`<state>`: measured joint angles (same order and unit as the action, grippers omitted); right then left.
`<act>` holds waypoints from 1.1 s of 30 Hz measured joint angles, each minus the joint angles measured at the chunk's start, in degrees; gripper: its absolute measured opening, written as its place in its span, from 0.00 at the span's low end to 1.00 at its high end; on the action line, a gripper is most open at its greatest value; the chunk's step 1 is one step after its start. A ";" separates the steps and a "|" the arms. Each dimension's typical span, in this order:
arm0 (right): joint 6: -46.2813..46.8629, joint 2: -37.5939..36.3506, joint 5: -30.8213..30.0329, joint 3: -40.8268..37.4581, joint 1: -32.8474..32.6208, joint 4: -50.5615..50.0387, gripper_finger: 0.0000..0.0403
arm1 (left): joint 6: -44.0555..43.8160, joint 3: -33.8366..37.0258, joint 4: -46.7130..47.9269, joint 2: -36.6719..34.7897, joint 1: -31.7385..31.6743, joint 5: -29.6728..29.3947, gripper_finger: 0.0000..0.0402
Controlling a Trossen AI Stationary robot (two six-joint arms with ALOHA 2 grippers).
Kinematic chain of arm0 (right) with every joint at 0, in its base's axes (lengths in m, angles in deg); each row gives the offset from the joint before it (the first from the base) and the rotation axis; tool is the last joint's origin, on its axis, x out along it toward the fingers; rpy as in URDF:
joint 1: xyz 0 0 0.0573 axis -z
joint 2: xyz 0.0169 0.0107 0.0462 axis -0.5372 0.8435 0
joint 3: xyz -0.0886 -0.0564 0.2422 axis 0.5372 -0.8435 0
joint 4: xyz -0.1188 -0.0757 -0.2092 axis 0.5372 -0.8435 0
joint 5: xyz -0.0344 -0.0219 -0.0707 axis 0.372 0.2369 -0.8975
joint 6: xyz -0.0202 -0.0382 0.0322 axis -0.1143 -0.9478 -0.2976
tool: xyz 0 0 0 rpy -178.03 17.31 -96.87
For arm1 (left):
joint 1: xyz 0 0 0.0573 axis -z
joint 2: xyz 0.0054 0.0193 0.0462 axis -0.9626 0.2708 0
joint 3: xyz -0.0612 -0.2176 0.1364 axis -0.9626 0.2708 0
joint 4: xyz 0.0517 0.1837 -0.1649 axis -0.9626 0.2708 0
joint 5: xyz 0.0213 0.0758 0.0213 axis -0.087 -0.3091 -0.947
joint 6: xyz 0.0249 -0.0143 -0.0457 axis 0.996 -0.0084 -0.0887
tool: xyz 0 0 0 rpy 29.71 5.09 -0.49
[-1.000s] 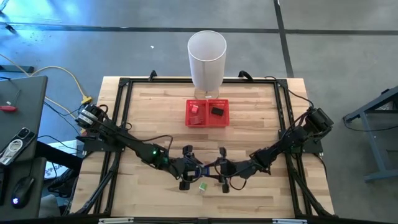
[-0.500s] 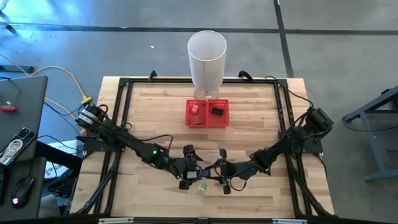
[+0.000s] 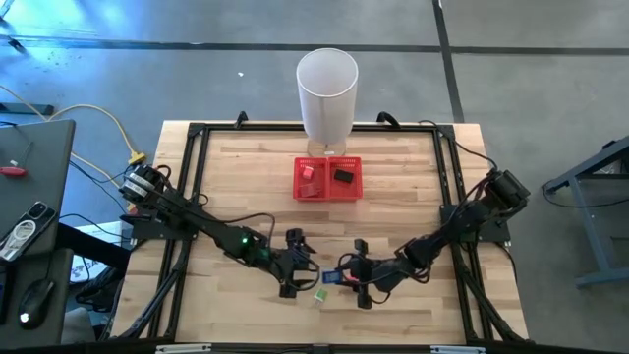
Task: Pick & Place Office items
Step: Put the dark blue digital clock into the right red bin
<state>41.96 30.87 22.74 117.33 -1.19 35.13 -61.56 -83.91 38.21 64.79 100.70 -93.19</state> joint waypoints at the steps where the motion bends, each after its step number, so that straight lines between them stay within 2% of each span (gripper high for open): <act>1: 0.69 -0.71 -0.95 0.00 -0.50 -1.36 0.35 | -0.50 0.00 1.10 0.00 0.00 0.00 0.92; 11: 12.39 -8.48 -13.55 0.00 -6.14 -16.71 0.35 | -3.28 0.00 7.45 0.00 0.00 0.28 0.92; 23: 34.43 -9.65 -15.24 0.00 -8.84 -34.66 0.35 | -3.39 0.00 7.59 0.00 0.00 0.26 0.91; 27: 37.52 -9.65 -20.01 0.00 -8.05 -37.14 0.35 | -3.39 0.00 7.56 0.00 0.00 0.26 0.91; 33: 37.25 -9.65 -24.63 0.00 -4.25 -38.76 0.35 | -3.39 0.00 7.47 0.00 -0.34 0.26 0.91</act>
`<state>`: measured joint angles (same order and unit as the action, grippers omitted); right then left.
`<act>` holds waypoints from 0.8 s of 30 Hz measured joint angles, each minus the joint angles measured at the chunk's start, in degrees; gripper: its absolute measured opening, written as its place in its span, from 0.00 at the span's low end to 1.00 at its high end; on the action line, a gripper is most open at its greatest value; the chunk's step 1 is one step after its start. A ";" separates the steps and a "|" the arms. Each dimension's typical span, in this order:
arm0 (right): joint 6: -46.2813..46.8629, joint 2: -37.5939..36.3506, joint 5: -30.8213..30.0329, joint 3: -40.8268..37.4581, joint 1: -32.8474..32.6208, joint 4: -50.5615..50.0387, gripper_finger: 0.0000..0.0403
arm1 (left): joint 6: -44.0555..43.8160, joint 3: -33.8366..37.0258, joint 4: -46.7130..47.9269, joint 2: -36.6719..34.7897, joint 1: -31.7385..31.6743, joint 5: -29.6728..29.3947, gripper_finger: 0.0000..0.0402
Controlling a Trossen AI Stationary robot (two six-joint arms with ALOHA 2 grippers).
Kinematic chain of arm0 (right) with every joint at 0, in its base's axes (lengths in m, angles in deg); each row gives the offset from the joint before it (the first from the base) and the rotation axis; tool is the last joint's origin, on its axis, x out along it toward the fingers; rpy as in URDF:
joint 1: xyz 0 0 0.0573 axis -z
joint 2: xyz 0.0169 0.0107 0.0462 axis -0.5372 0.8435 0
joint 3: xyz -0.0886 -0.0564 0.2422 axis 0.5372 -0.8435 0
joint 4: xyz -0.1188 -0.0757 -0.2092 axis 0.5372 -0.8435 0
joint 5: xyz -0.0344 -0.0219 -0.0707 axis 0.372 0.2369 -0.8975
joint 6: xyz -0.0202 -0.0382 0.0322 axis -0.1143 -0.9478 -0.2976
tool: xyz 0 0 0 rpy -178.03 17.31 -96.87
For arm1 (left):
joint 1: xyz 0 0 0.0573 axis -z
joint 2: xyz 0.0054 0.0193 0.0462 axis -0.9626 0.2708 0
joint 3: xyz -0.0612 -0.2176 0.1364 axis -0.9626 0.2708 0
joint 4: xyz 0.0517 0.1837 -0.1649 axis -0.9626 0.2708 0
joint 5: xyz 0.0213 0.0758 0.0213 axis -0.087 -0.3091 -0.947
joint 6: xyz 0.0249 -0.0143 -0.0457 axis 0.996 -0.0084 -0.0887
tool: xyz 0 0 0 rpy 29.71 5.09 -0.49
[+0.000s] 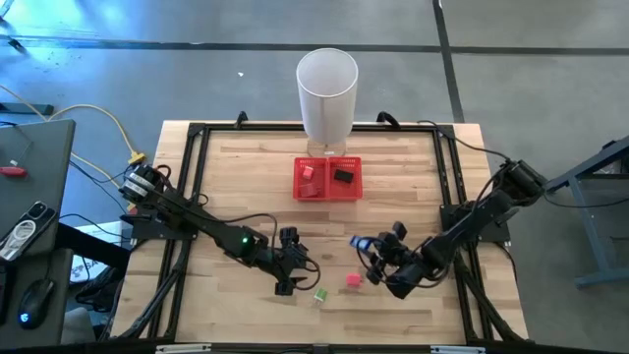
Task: Pick & Place Office items
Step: Put the dark blue digital clock into the right red bin
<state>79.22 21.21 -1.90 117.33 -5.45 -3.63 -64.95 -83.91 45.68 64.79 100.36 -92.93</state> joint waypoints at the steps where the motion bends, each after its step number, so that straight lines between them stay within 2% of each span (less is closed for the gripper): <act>1: -0.28 -0.01 -0.81 0.00 0.90 -0.20 0.35 | 0.00 0.00 0.00 0.00 -0.05 -0.02 0.91; 8: -3.02 -2.25 -4.64 0.00 7.85 -0.41 0.35 | 0.02 0.00 0.00 0.00 -0.10 -0.04 0.91; 17: -8.31 -2.78 -2.62 0.00 18.95 0.71 0.35 | 0.03 0.00 0.00 0.00 -0.10 -0.04 0.91; 24: -15.08 -2.78 -0.88 0.00 27.03 6.40 0.35 | 0.02 0.00 0.00 0.00 -0.10 -0.04 0.91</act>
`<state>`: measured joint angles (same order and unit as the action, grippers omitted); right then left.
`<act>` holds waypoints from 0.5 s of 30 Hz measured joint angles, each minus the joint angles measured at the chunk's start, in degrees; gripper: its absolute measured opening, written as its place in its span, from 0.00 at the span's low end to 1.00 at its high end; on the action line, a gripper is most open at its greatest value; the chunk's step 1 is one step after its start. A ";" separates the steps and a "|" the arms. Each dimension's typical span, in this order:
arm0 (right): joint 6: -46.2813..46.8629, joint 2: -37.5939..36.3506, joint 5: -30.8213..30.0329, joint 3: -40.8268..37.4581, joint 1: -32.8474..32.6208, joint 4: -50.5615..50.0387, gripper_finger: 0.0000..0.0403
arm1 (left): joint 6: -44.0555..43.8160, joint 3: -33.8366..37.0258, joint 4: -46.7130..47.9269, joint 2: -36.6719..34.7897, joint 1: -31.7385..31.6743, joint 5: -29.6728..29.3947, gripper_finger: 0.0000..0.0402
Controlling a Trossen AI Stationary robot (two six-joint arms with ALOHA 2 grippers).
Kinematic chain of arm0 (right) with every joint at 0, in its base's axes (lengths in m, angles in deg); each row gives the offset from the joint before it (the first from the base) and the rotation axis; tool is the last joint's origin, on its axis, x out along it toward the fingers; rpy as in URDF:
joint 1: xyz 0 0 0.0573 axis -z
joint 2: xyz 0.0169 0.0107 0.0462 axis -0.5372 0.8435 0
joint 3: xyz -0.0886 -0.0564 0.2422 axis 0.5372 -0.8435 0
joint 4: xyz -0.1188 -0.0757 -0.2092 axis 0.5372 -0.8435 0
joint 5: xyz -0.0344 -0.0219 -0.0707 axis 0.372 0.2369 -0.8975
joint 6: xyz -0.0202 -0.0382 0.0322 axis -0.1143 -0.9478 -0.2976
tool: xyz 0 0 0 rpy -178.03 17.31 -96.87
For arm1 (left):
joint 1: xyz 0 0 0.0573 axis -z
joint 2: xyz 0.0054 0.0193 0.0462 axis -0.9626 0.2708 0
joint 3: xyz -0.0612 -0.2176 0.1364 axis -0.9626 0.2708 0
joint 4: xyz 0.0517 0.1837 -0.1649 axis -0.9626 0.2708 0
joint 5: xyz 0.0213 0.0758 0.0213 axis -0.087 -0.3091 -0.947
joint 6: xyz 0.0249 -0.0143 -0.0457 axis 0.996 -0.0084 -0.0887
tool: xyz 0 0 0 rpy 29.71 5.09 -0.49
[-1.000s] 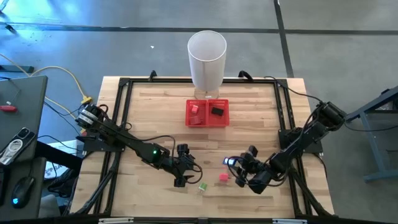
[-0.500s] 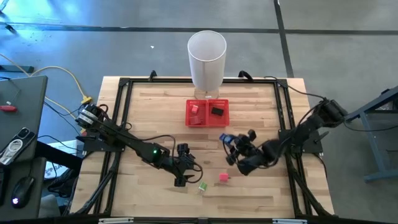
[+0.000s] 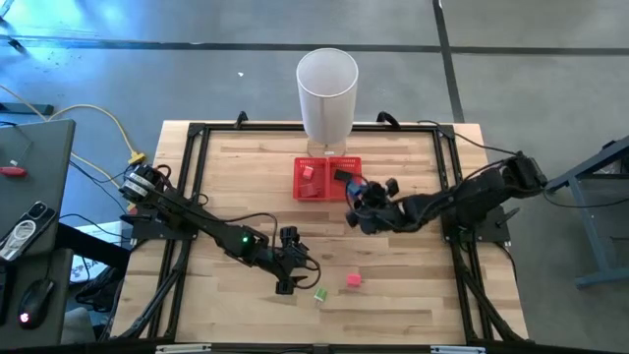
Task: Pick & Place Office items
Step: Put the dark blue digital clock into the right red bin
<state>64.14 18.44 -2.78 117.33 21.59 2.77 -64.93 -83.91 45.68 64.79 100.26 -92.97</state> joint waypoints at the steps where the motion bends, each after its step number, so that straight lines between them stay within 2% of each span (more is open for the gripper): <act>1: -0.70 0.19 0.42 0.00 1.22 0.85 0.35 | 0.00 0.00 -0.02 0.00 0.00 0.00 0.91; 7: -1.59 1.36 3.79 0.00 7.23 3.21 0.35 | 0.00 0.00 -0.15 0.00 0.02 -0.02 0.91; 15: -5.09 4.30 8.85 -0.19 10.93 9.26 0.35 | 0.02 0.00 -3.96 0.00 0.00 -0.20 0.91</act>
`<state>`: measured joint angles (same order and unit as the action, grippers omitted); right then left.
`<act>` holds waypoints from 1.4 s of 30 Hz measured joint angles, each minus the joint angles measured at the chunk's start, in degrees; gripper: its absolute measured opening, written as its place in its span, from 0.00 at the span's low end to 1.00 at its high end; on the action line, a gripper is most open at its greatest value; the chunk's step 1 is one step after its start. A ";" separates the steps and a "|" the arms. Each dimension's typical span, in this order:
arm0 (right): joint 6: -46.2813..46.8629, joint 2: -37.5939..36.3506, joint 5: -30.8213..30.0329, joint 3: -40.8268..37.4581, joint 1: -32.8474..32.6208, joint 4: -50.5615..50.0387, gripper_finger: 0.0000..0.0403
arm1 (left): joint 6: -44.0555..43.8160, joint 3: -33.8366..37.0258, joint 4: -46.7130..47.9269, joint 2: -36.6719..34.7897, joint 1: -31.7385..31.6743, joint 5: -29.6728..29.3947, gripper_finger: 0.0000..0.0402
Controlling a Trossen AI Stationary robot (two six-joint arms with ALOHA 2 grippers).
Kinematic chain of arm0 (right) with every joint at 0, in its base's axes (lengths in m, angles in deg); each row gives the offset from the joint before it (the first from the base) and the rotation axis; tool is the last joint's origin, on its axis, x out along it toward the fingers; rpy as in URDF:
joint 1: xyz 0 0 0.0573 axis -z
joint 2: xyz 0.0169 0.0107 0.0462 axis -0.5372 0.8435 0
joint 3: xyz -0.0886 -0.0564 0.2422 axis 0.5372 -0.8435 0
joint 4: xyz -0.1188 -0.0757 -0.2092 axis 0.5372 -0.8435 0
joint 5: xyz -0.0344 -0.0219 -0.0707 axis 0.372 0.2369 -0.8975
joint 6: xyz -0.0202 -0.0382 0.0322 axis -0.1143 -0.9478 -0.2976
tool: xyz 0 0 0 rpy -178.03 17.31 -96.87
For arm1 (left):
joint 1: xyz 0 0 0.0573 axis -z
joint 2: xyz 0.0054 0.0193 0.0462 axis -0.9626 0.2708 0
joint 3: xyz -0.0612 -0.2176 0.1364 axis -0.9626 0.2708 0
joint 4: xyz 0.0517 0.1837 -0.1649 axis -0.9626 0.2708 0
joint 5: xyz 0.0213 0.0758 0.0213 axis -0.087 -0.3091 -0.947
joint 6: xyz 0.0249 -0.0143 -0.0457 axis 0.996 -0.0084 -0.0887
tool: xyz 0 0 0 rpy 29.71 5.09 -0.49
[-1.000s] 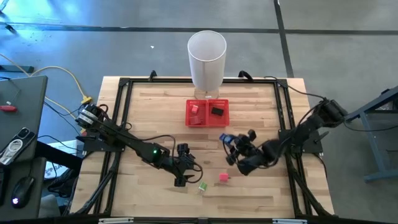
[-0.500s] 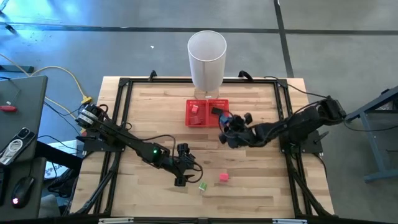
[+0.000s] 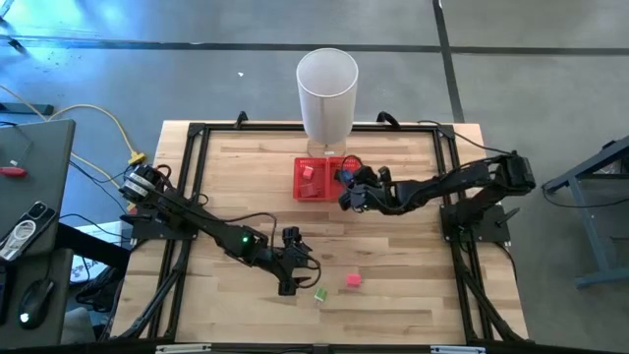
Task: Pick & Place Office items
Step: Put the dark blue digital clock into the right red bin
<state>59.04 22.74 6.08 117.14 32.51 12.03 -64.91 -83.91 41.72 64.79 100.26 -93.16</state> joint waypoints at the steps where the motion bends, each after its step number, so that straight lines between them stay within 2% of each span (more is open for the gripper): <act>1: -0.58 0.83 -0.20 -0.04 0.15 2.00 0.35 | 0.00 0.00 -0.89 0.00 0.00 -0.01 0.91; 12: 0.88 7.22 -0.14 0.45 2.66 7.38 0.35 | 0.04 0.00 -7.40 0.00 0.00 0.02 0.91; 14: 0.90 7.62 0.23 -0.01 2.94 6.18 0.35 | 1.41 0.02 -8.49 0.00 0.01 -0.03 0.91; 16: 0.90 9.33 -0.02 0.23 3.11 9.19 0.35 | 4.07 0.02 -9.23 0.00 0.01 -0.07 0.91; 19: 0.68 11.16 -0.13 0.09 3.28 10.11 0.35 | 6.42 0.02 -9.26 0.00 0.01 -0.06 0.91; 28: 0.49 13.95 -0.58 0.25 4.27 12.52 0.36 | 5.73 0.02 -9.36 0.00 0.01 -0.04 0.91; 36: -3.25 13.99 1.13 0.21 4.25 14.31 0.52 | 5.55 0.02 -9.35 0.00 0.00 -0.04 0.91; 42: -6.87 14.01 1.40 0.19 4.23 16.91 0.56 | 5.55 0.02 -9.35 0.00 0.00 -0.07 0.91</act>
<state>52.17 36.75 7.48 117.33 36.75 28.93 -59.35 -83.88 32.37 64.79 100.26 -93.23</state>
